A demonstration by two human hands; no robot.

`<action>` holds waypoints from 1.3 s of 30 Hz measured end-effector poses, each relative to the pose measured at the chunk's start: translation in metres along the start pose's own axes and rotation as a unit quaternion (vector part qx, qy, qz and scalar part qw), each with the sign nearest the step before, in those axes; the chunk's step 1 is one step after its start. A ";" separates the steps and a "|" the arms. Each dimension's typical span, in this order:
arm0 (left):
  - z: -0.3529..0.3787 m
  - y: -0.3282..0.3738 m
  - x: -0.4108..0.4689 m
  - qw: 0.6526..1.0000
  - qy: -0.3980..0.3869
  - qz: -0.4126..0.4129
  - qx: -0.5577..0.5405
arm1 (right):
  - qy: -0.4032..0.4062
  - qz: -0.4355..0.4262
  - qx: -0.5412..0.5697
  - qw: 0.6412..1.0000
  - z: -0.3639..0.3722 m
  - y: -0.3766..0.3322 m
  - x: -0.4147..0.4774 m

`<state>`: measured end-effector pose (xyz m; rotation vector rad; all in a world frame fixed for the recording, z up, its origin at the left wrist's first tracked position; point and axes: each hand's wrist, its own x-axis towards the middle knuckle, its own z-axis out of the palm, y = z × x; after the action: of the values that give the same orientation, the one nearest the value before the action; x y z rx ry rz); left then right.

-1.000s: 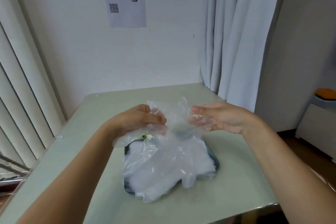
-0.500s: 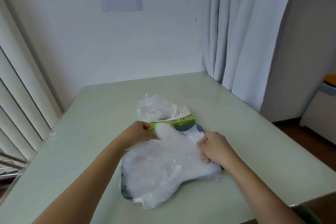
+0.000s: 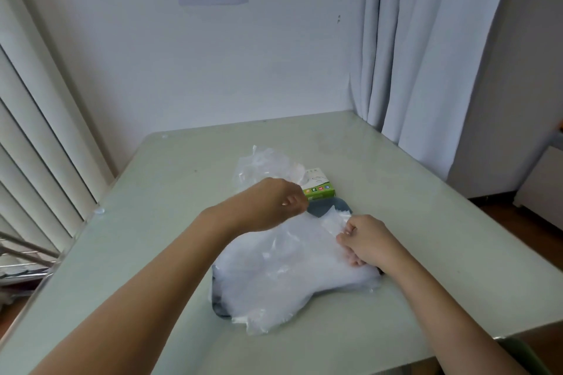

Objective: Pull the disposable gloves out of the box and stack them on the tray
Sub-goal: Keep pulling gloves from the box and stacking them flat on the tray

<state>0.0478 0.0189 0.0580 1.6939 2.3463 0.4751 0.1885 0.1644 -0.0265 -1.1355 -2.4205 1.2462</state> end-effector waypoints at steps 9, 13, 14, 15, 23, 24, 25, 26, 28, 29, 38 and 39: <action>0.019 -0.008 0.012 0.973 -0.184 -0.109 0.091 | 0.042 -0.021 -0.052 0.998 0.001 0.002 -0.002; 0.024 -0.022 0.009 0.972 -0.185 -0.133 0.052 | 0.104 -0.066 -0.174 0.977 0.000 -0.001 -0.006; 0.024 -0.025 0.009 0.973 -0.183 -0.134 0.047 | 0.152 -0.123 -0.194 0.961 0.000 -0.001 -0.008; 0.025 -0.027 0.008 0.973 -0.183 -0.136 0.040 | 0.196 -0.207 -0.181 0.941 -0.001 -0.004 -0.013; 0.024 -0.036 0.011 0.969 -0.202 -0.142 0.022 | -0.060 -0.394 -0.238 0.886 0.021 -0.035 -0.039; 0.024 -0.037 0.011 0.969 -0.200 -0.143 0.018 | -0.057 -0.378 -0.267 0.884 0.027 -0.035 -0.037; 0.024 -0.037 0.011 0.969 -0.197 -0.146 0.008 | -0.041 -0.364 -0.287 0.885 0.033 -0.034 -0.033; 0.024 -0.037 0.011 0.970 -0.194 -0.148 -0.002 | -0.022 -0.353 -0.298 0.887 0.037 -0.032 -0.030; 0.024 -0.037 0.011 0.970 -0.193 -0.146 -0.006 | -0.012 -0.335 -0.274 0.902 0.040 -0.027 -0.025; 0.024 -0.037 0.011 0.971 -0.192 -0.145 -0.006 | -0.026 -0.325 -0.233 0.916 0.038 -0.024 -0.024; 0.033 -0.028 0.007 0.968 -0.209 -0.134 0.045 | -0.202 -0.281 -0.170 0.923 0.007 -0.002 -0.020; 0.035 -0.027 0.007 0.966 -0.215 -0.136 0.053 | -0.223 -0.278 -0.174 0.918 0.007 -0.002 -0.020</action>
<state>0.0343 0.0225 0.0161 1.3155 2.2505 -0.0653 0.1974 0.1455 -0.0258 -0.1550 -3.0735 0.9784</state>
